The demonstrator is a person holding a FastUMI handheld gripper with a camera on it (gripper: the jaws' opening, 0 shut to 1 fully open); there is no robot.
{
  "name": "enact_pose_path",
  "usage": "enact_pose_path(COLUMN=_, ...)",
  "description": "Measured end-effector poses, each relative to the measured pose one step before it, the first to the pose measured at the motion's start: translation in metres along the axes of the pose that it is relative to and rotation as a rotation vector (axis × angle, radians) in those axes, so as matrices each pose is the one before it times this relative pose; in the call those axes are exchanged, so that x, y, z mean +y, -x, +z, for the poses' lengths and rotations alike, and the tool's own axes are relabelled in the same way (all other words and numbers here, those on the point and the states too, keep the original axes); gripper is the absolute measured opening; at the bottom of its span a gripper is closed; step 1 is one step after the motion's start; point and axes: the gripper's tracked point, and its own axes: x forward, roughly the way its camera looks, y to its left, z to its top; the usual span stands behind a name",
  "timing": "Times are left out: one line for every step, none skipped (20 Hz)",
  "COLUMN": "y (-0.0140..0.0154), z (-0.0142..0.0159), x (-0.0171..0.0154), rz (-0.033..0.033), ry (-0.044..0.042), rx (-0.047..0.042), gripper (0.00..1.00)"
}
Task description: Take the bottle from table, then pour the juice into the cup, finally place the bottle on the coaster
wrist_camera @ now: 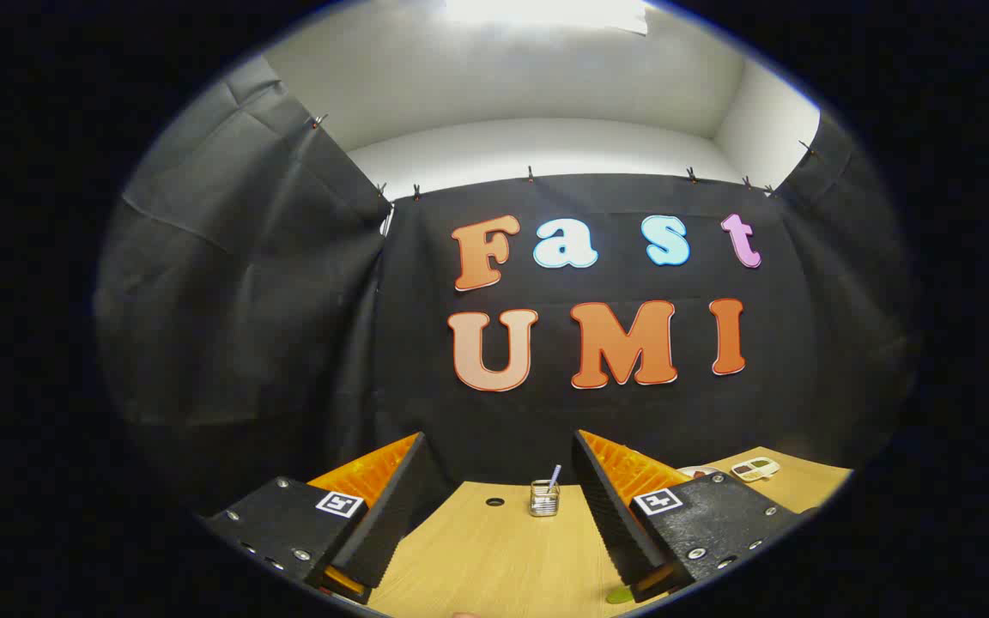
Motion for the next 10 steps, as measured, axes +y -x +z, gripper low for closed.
enact_pose_path(y=0.00123, z=0.00076, x=0.00117, rz=0.00715, ry=-0.01534, rx=-0.00307, gripper=0.98)
enact_pose_path(y=0.00224, z=-0.00022, x=-0.00515, rz=-0.01274, ry=-0.00375, rx=0.00355, gripper=0.98)
enact_pose_path(y=0.00088, z=-0.00161, x=-0.00522, rz=-0.01251, ry=0.00052, rx=0.00763, gripper=0.98)
enact_pose_path(y=0.00013, z=-0.00187, x=-0.00222, rz=-0.00444, ry=-0.00025, rx=0.00652, gripper=0.98)
enact_pose_path(y=-0.00037, z=-0.00123, x=0.00226, rz=-0.00006, ry=-0.00116, rx=0.0029, gripper=0.98)
enact_pose_path(y=-0.00153, z=0.00033, x=0.00086, rz=0.00167, ry=-0.00386, rx=0.0025, gripper=0.98)
enact_pose_path(y=-0.00021, z=-0.00014, x=0.00114, rz=0.00342, ry=-0.00416, rx=0.00045, gripper=0.98)
enact_pose_path(y=0.00036, z=-0.00008, x=0.0016, rz=0.00753, ry=-0.00648, rx=0.00188, gripper=0.98)
enact_pose_path(y=0.0008, z=-0.00024, x=0.00024, rz=0.00108, ry=-0.00278, rx=-0.00044, gripper=0.98)
enact_pose_path(y=0.00177, z=0.00037, x=-0.00239, rz=-0.00597, ry=0.0007, rx=-0.00214, gripper=0.98)
